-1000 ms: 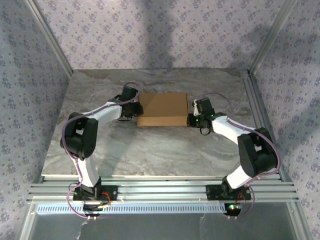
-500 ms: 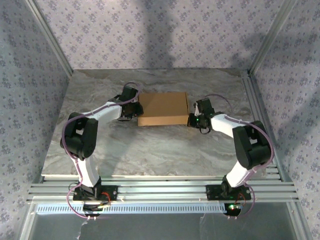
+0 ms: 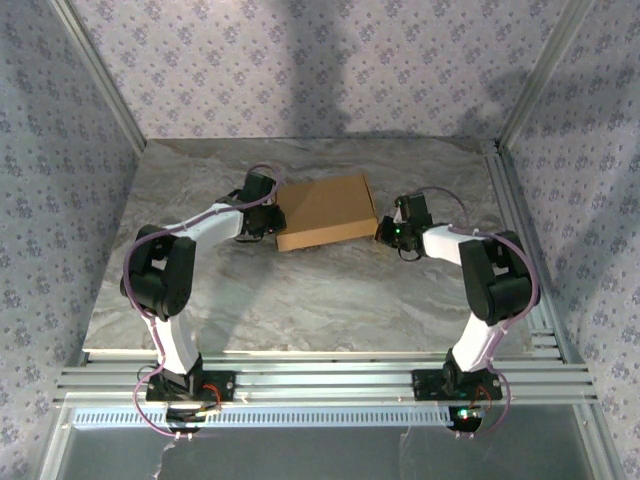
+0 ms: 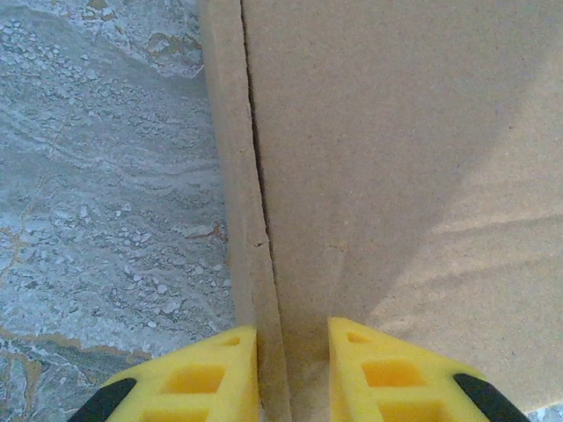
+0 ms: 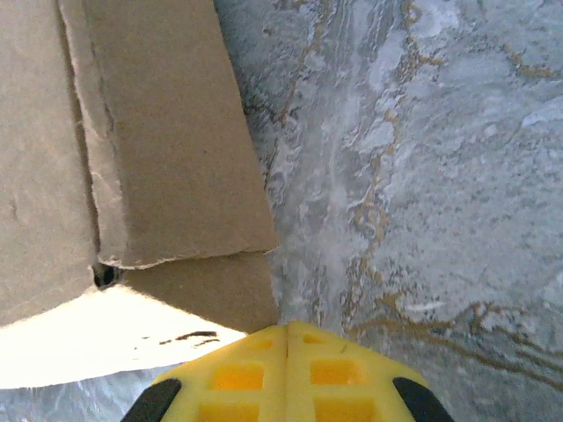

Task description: Fold the paper box

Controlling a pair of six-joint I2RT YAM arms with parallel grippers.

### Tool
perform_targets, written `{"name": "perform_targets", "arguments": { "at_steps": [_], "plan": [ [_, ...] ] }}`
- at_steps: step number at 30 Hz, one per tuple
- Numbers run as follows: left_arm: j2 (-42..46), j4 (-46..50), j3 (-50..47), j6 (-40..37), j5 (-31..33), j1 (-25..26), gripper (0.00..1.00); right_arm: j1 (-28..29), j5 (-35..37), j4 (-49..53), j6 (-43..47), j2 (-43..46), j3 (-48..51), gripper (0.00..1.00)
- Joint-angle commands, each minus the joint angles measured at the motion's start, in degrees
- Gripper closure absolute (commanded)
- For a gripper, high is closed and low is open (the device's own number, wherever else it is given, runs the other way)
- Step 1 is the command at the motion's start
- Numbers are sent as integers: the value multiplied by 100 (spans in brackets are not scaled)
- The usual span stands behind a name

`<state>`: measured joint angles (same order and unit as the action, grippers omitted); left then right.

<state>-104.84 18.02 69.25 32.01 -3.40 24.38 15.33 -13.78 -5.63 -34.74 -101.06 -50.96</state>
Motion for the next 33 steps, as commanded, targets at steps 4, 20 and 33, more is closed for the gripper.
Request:
{"name": "perform_targets", "arguments": {
  "at_steps": [4,20,33],
  "plan": [
    [-151,974,-382,-195,-253,163,77,-24,-632,-634,-773,-584,-428,100],
    [1200,1730,99,-158,-511,-74,62,-193,-961,314,-835,-661,-1143,98],
    [-1720,2301,3349,-780,-984,-1103,63,-231,-996,561,-882,-938,-1283,99]
  ]
}}
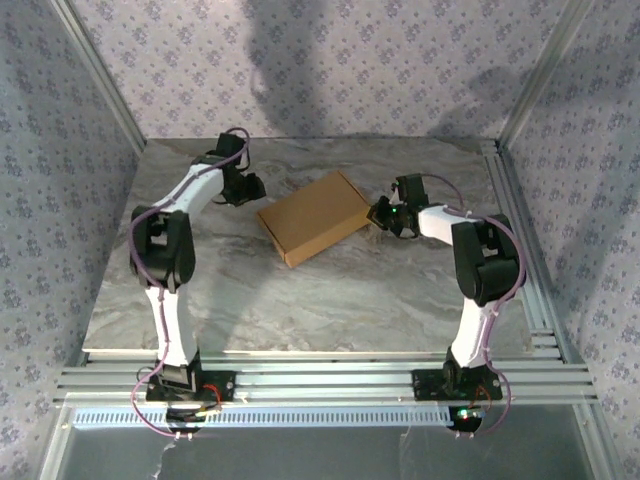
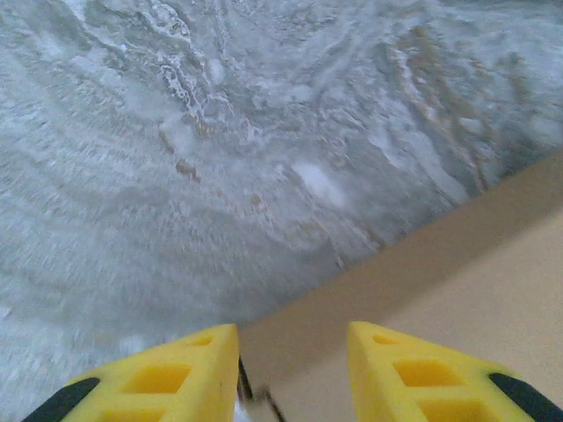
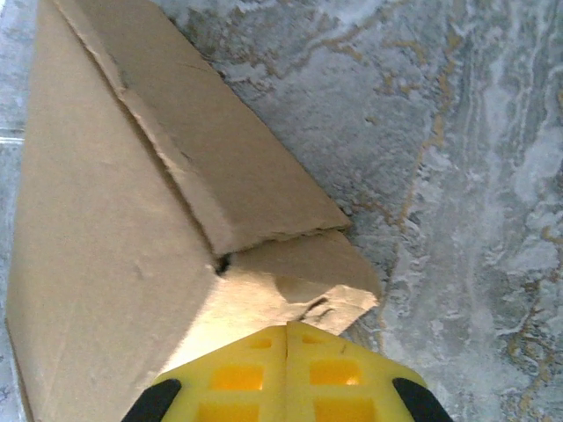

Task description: Fold the paper box

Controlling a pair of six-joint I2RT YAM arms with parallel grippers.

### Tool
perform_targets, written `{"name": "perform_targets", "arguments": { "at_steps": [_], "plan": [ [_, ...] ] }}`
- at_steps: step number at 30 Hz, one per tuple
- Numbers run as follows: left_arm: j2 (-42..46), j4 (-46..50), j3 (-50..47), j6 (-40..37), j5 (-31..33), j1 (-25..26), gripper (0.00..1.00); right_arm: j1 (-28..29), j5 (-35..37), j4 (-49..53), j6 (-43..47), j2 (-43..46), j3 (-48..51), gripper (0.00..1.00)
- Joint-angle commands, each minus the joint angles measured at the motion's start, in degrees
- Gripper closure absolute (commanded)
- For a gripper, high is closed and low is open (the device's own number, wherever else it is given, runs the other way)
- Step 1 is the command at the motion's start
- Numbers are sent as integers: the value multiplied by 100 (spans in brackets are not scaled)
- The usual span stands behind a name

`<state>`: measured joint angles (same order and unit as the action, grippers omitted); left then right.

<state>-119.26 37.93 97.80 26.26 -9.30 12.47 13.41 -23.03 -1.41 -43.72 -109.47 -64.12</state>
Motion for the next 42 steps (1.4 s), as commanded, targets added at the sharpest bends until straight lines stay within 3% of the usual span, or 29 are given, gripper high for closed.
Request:
{"name": "perform_targets", "arguments": {
  "at_steps": [1,4,9,26,42],
  "plan": [
    [-431,332,660,-200,-458,93,63,-42,-80,86,5,-96,71,99],
    [-925,545,1106,-288,-660,131,64,-74,-215,40,-3,-242,-4,99],
    [-1230,477,1063,-514,-1210,267,67,-84,-361,172,64,-494,-361,99],
    [-285,-746,-971,-166,-1225,905,69,270,-711,527,124,-1113,-1230,99],
    [378,-1569,-1967,805,-806,1118,72,1137,-412,181,-136,41,393,99]
  ]
}}
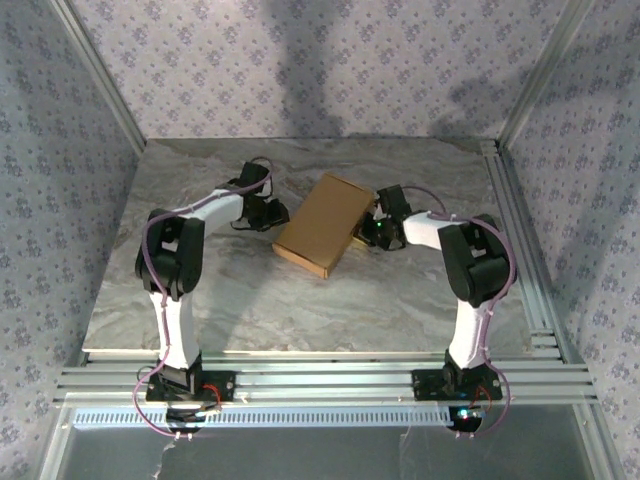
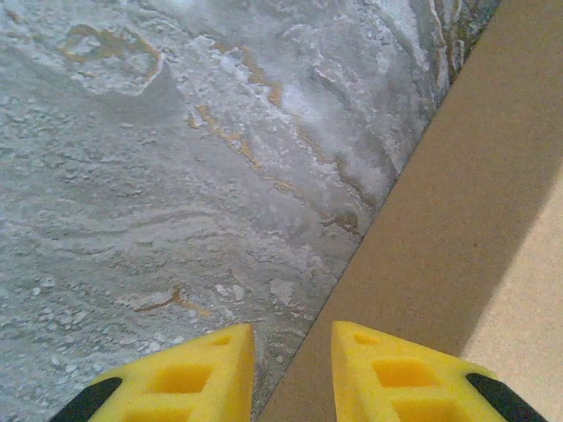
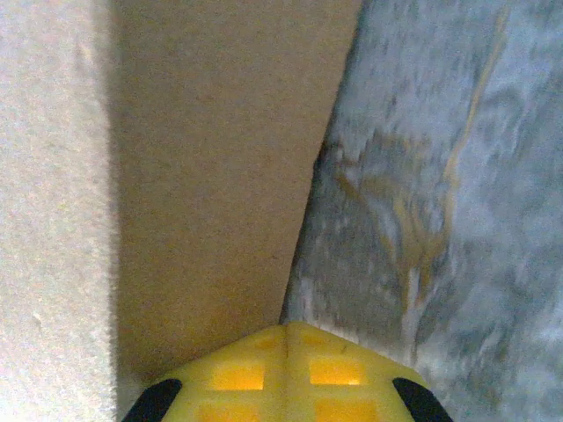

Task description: Fold the paper box

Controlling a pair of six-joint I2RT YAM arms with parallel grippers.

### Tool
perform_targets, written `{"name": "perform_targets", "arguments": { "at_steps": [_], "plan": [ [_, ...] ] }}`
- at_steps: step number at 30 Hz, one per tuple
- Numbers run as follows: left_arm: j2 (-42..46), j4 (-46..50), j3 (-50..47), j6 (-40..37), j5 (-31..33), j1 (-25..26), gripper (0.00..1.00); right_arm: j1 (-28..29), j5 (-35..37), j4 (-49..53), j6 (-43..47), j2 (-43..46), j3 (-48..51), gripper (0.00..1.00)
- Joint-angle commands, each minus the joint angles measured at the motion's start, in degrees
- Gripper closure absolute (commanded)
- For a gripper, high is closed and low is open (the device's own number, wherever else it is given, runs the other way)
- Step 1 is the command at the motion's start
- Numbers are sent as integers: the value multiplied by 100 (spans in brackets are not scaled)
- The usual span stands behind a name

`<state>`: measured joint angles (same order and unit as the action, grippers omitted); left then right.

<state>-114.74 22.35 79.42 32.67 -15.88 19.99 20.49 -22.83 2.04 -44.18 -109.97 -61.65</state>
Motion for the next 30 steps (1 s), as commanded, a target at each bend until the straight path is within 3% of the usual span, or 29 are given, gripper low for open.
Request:
{"name": "perform_targets", "arguments": {
  "at_steps": [1,6,12,19,23,30],
  "plan": [
    [-75,-12,-136,183,-151,405,72,481,-445,-250,-165,94,203,100],
    [58,-161,-382,325,-37,523,72,694,-290,-380,-260,373,448,100],
    [398,-360,-874,571,243,412,72,513,-140,-473,-256,834,908,99],
    [832,-482,-1209,715,421,231,71,377,280,-881,-376,1627,1869,85],
    [887,-394,-1192,641,404,137,71,301,442,-790,-489,2275,2300,81],
    [851,-450,-1218,615,295,128,71,1377,856,-1093,-1299,2876,2869,91]
  ]
}}
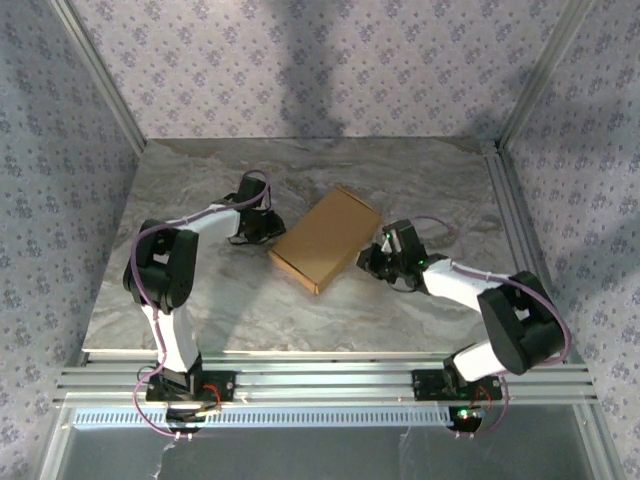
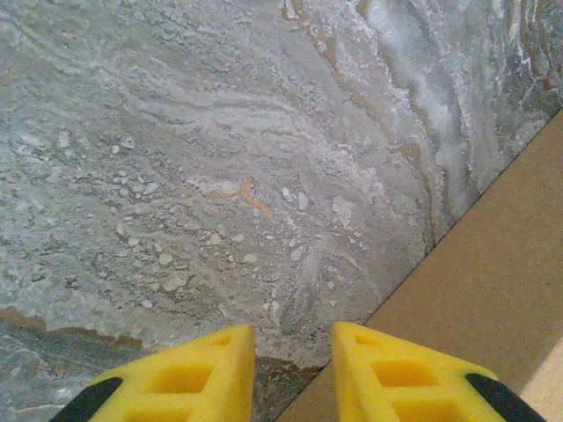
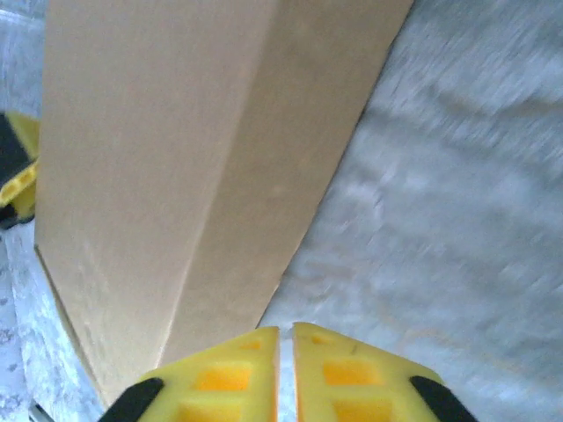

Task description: Fold the paper box

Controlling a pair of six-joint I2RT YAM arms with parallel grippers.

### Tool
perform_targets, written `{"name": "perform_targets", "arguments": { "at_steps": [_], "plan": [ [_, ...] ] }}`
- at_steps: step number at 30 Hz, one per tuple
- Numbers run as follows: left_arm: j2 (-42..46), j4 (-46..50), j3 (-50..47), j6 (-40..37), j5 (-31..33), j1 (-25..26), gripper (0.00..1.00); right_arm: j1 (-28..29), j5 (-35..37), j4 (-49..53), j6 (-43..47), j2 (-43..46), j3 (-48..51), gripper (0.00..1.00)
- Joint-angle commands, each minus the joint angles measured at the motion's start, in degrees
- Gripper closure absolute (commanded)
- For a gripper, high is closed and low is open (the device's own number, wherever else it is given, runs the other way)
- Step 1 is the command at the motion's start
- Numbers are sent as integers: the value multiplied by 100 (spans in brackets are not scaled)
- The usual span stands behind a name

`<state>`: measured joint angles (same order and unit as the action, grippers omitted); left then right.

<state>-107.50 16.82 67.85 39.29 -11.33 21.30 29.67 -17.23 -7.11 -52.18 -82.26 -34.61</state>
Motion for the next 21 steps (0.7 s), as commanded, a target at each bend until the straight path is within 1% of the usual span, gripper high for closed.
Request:
{"name": "perform_targets", "arguments": {
  "at_steps": [1,4,6,8,11,15,17,21],
  "plan": [
    [124,94,-71,-49,-167,5,71,611,391,-191,-602,104,176,93],
    [116,92,-79,-53,-163,22,71,1027,663,-395,-973,71,251,97],
    [124,102,-88,-53,-174,37,72,1266,835,-657,-1139,-25,308,98],
    [133,94,-106,-44,-170,56,72,1423,821,-884,-1217,-285,231,98],
    [151,74,-147,-33,-172,85,72,1531,756,-1211,-1363,-796,88,100],
    [184,44,-232,-28,-167,119,72,1533,653,-1874,-1586,-1399,28,100],
    [220,-43,-335,14,-180,144,73,1533,651,-2053,-1617,-1525,-69,100],
    [272,-222,-536,89,-195,199,73,1604,724,-2103,-1697,-1606,-299,100]
  ]
}}
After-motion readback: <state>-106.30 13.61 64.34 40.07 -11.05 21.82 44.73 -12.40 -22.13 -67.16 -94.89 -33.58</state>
